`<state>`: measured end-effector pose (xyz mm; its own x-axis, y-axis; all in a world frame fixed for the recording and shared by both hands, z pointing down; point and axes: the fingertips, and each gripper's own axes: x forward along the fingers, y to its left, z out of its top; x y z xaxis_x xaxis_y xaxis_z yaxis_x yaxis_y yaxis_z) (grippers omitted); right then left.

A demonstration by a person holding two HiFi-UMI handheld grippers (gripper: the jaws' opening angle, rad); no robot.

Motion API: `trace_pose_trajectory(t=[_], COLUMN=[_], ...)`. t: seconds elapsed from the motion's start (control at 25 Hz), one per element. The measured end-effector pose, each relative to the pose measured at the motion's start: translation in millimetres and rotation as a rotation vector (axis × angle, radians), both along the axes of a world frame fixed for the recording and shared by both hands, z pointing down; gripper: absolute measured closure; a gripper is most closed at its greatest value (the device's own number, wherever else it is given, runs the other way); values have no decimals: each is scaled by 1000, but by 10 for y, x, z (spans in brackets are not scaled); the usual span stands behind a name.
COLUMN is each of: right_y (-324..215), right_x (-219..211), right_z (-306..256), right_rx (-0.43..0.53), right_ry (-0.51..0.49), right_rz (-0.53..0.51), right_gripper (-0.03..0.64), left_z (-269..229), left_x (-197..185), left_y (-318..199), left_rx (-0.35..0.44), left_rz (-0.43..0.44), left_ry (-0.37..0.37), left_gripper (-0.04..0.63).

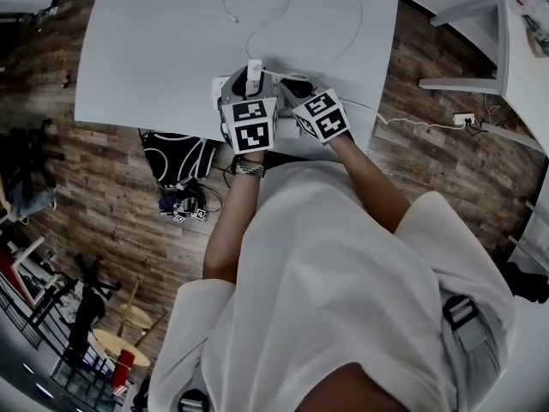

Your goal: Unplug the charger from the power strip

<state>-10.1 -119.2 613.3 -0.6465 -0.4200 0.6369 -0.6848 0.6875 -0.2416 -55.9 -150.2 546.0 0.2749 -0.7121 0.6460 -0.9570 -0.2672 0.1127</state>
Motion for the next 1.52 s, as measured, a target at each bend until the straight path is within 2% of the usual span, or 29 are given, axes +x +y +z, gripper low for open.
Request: trace_pose_trajectory(t=[0.12,0.28,0.4,0.64,0.84,1.08,1.28,1.52], right_y=[0,27,16,61,137,230,275,358], right_x=[3,65,139,332,472,589,631,649], right_z=[6,-20,-168,-347,-478,-551,-587,-613], right_rx=[-8,-5,18,37,37,15,9,-8], right_ry=[-2,14,-14,-29,-26,-45,-49,-44], right_rz=[-2,-13,25,89,133,194,220,238], right_gripper=[615,615,615,615,615,615,615,615], left_z=[50,133,198,348,345,387,377,389], left_x=[-48,-104,-104,85,147,261,271,348], left_y=[39,105,155,283,345,471,489,594], left_rx=[-5,-12,-13,-19,-10,-38,-36,-31], left_rz=[18,72,120,228,277,330,350,414], left_ry=[-52,-178,-251,-338,-362,-314,-310,-325], left_gripper=[454,453,453,453,449,425,423,416])
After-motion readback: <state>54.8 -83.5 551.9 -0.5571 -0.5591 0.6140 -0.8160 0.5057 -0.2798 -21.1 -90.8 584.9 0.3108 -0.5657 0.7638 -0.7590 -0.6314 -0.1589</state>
